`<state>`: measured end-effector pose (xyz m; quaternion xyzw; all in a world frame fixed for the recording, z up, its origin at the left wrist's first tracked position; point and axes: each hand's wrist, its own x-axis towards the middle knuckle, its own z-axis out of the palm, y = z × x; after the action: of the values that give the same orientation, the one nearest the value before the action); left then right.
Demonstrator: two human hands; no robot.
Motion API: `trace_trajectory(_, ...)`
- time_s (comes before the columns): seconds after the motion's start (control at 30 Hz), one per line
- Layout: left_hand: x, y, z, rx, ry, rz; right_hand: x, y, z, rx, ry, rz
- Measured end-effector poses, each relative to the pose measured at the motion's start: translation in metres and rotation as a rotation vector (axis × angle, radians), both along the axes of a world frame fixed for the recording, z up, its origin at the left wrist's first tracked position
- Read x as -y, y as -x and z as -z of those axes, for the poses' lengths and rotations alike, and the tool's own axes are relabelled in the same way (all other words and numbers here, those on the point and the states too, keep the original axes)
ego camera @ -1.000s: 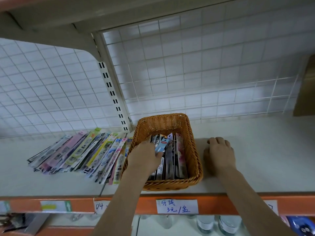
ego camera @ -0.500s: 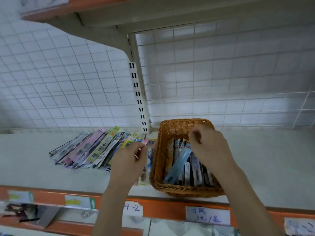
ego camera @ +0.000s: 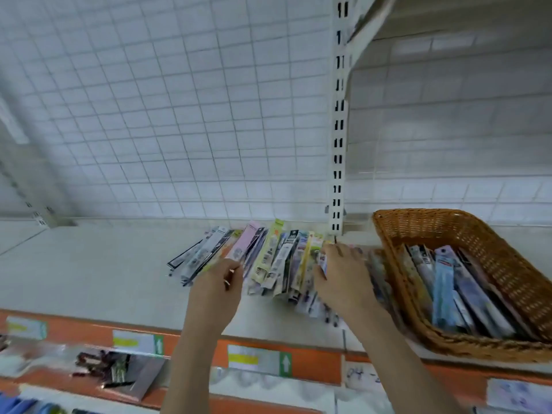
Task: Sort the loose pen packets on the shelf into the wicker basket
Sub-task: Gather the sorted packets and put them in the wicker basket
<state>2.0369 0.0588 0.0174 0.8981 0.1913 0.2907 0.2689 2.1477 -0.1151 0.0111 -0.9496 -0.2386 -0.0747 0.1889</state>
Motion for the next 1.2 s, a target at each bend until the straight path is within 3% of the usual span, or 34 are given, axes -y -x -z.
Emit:
trace_trajectory(0.13, -0.033, -0.003, 0.008, 0.016, 0.050, 0.036, -0.006, -0.002, 0.019, -0.013, -0.026, 0.199)
trace_trajectory(0.37, -0.052, -0.023, 0.012, 0.067, 0.050, 0.152, -0.004, -0.006, 0.036, -0.370, -0.021, 0.380)
trace_trajectory(0.63, -0.071, -0.036, 0.017, 0.079, 0.074, 0.206, -0.024, -0.010, 0.032, -0.104, 0.041, 0.447)
trace_trajectory(0.73, -0.076, -0.035, 0.019, 0.067, 0.082, 0.215, -0.030, -0.012, 0.028, -0.108, 0.187, 0.440)
trace_trajectory(1.2, -0.078, -0.032, 0.031, 0.044, 0.054, 0.250, -0.030, -0.013, 0.020, -0.249, 0.122, 0.445)
